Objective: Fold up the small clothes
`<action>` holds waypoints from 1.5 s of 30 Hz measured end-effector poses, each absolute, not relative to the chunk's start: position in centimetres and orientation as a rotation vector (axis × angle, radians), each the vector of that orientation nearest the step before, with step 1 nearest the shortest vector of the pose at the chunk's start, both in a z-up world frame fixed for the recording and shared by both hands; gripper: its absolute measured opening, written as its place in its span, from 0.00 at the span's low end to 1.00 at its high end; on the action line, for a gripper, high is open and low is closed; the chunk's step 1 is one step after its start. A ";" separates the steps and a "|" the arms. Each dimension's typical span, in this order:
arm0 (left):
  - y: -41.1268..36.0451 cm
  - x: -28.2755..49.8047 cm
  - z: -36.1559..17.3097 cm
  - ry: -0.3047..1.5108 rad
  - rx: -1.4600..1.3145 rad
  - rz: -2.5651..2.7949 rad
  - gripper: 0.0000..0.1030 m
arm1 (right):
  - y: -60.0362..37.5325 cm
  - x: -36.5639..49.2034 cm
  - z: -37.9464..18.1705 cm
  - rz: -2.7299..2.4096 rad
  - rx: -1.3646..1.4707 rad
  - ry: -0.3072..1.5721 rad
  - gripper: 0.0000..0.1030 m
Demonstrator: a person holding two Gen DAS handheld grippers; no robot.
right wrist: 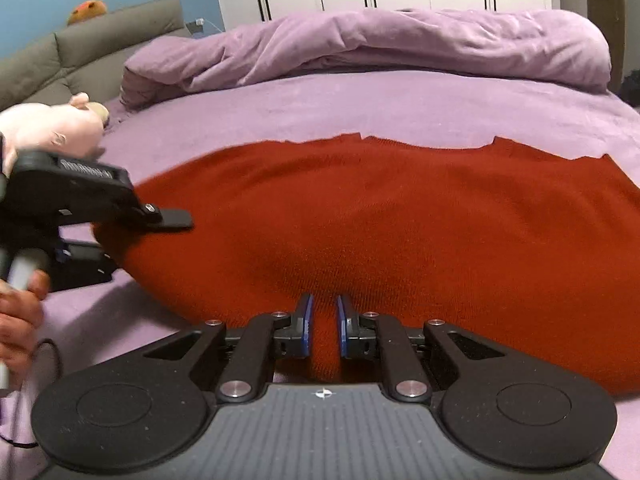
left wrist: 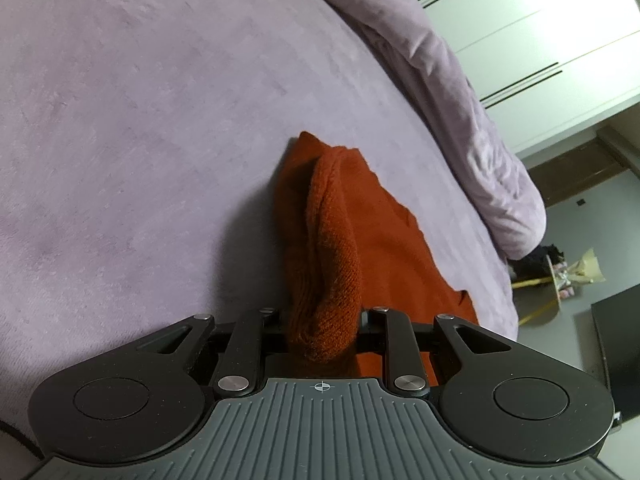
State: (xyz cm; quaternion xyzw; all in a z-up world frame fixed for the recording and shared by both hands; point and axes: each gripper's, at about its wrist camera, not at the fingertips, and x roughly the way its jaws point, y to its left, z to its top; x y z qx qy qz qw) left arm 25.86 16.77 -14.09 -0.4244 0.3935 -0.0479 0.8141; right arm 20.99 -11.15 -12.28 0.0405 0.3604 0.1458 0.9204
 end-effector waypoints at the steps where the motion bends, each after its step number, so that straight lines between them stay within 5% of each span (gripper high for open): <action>1: 16.7 26.0 -14.0 0.840 -0.908 -0.101 0.24 | -11.9 20.6 -11.9 0.296 0.123 0.734 0.12; 11: 13.4 25.4 -8.9 0.758 -0.681 -0.160 0.23 | -20.5 15.4 -11.5 0.114 0.235 0.657 0.12; 18: 4.6 25.0 -4.1 0.692 -0.428 -0.339 0.22 | -23.6 14.4 -11.4 0.040 0.342 0.643 0.12; 26: -5.0 24.6 -8.4 0.798 -0.222 -0.436 0.25 | -25.6 14.3 -10.7 -0.001 0.362 0.610 0.12; 32: -3.8 22.1 -8.1 0.799 -0.189 -0.571 0.54 | -26.3 15.4 -10.0 0.007 0.358 0.617 0.12; 39: 0.7 19.4 -6.7 0.778 -0.245 -0.484 0.54 | -24.3 18.5 -8.0 0.151 0.388 0.584 0.13; 45: 3.0 21.8 -8.0 0.847 -0.272 -0.322 0.52 | -21.2 22.4 -12.4 0.200 0.190 0.845 0.03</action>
